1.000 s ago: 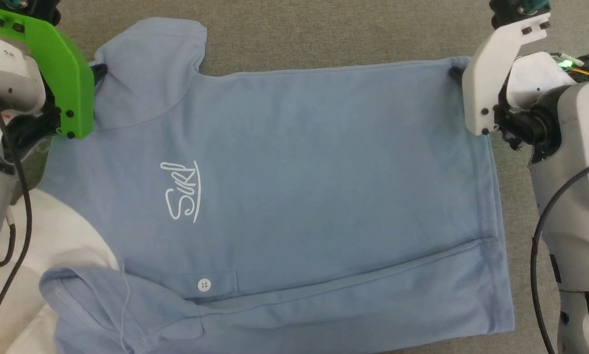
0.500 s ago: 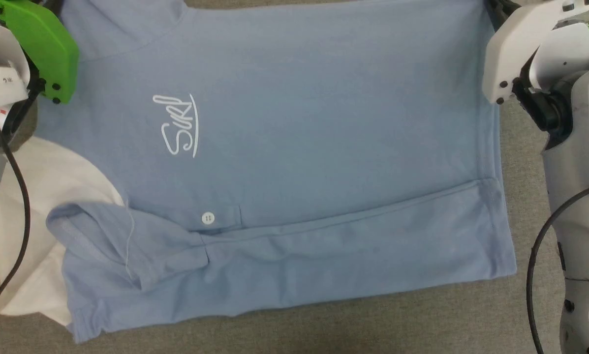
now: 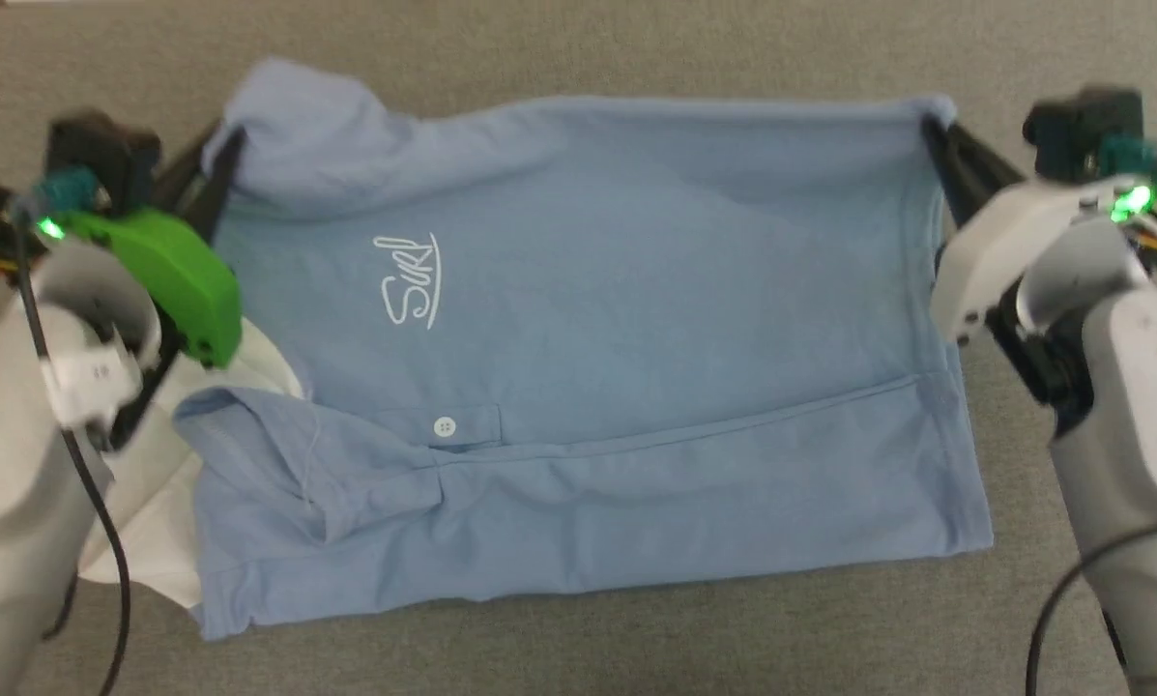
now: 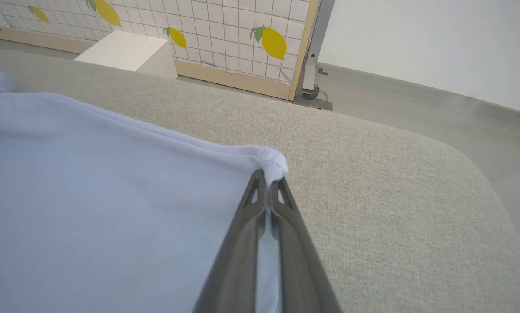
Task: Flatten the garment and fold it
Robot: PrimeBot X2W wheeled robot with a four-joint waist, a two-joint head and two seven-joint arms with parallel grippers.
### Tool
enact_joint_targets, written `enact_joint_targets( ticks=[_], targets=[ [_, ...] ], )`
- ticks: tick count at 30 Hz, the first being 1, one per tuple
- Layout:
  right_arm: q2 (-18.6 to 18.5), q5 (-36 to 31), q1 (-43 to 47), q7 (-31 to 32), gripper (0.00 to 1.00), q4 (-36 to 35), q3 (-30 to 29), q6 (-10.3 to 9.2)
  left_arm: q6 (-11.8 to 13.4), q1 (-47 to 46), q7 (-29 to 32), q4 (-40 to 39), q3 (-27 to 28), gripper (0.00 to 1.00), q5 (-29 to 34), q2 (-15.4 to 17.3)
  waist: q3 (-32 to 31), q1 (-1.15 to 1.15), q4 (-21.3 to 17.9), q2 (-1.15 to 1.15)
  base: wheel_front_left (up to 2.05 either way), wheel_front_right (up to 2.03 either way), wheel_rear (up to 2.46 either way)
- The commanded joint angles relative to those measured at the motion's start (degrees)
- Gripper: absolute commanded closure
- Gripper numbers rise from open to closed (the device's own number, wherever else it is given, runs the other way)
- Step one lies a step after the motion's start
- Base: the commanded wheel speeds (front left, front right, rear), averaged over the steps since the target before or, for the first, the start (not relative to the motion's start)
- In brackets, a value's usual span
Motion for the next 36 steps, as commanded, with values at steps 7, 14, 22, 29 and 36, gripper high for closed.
enact_joint_targets(
  ticks=[7, 14, 22, 29, 36],
  targets=[
    [-3.4, 4.7, 13.7, -5.1, 1.0, -5.6, 1.3, -0.09, 1.8, 16.4, -1.4, -9.8, 0.3, 1.0, -5.9, 2.6, -10.5, 0.0, 4.5, 0.0, 0.0, 0.0, 0.0],
    [-5.0, 5.6, 23.8, -1.5, 1.0, -7.2, 0.3, -0.09, 6.3, 31.4, -3.3, -15.4, 1.1, 1.0, -11.8, 1.8, -12.8, 0.0, 5.5, 0.0, 0.0, 0.0, 0.0],
    [-7.0, 5.2, 26.9, 5.0, 1.0, -6.5, 1.9, -0.09, 6.9, 36.3, -4.3, -12.8, -0.6, 1.0, -13.4, -0.6, -12.6, 0.0, 5.8, 0.0, 0.0, 0.0, 0.0],
    [-2.9, 7.9, 31.6, 10.7, 0.0, -7.5, -4.1, -0.09, 10.9, 35.7, -13.0, -7.6, 1.9, 0.0, -12.4, -5.6, -15.1, 0.0, 7.0, 0.0, 0.0, 0.0, 0.0],
    [5.7, 7.8, 37.9, 5.5, 0.0, -15.0, -14.3, -0.09, 16.0, 35.3, -16.0, -11.8, 8.3, 0.0, -6.4, -9.6, -17.1, 0.0, 8.7, 0.0, 0.0, 0.0, 0.0]
  ],
)
